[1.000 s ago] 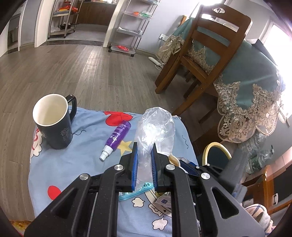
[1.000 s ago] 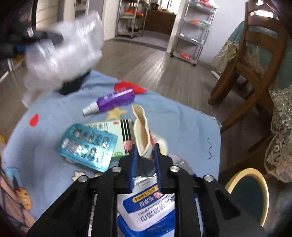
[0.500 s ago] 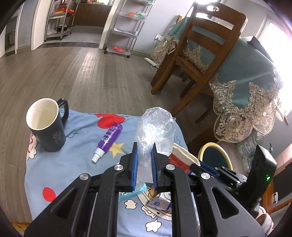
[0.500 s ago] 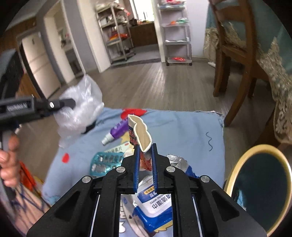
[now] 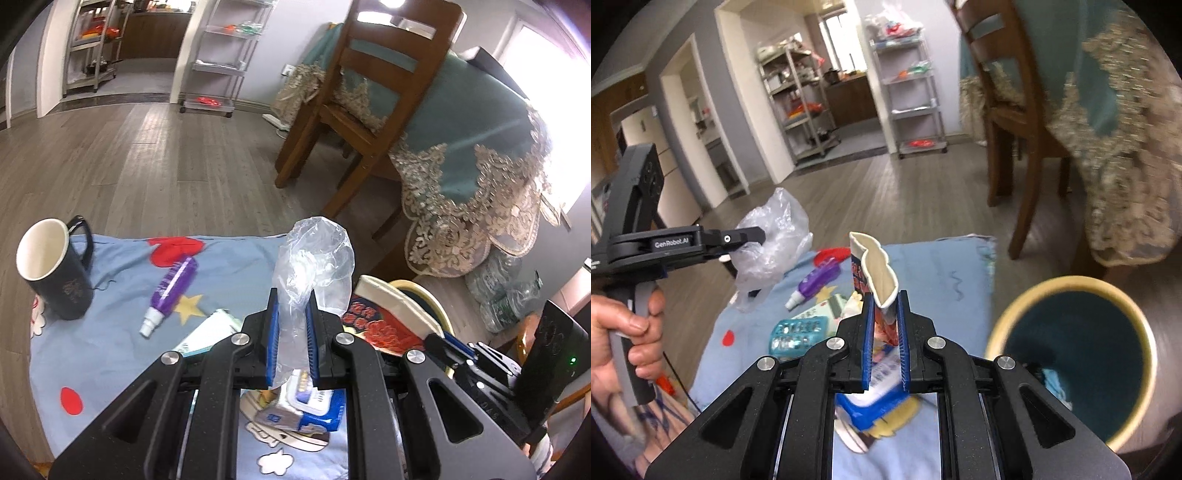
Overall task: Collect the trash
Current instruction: 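Carry the paper packet and clear plastic over the bin with both grippers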
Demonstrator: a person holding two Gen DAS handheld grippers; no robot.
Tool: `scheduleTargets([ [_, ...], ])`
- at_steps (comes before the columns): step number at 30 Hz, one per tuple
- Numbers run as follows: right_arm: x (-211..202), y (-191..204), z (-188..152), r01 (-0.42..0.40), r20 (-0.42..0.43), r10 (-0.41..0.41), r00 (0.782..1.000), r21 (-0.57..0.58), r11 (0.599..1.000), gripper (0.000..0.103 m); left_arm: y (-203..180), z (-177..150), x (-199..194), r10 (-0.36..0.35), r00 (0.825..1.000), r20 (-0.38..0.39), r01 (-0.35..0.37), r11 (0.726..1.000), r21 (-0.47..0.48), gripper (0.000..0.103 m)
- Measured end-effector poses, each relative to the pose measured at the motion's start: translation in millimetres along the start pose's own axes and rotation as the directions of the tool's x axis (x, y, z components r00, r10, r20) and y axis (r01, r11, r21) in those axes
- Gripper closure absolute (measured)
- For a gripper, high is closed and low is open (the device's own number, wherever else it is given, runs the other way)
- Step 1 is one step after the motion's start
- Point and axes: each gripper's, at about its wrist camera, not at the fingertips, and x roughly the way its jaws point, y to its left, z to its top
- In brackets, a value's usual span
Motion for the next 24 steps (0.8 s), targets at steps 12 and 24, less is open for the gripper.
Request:
scheduleTargets([
  [12, -55, -88, -27, 0.138, 0.039, -0.147, 0.988, 0.183, 0.973, 0.09, -72, -6, 33, -0.06, 0.997, -0.057, 0.065, 0.994, 0.087, 0.091],
  [24, -56, -134, -49, 0.275, -0.049, -0.272, 0.961, 0.258, 0.926, 0.09, -137, -20, 72, -0.088, 0.988, -0.127, 0.108, 0.982, 0.156, 0.091],
])
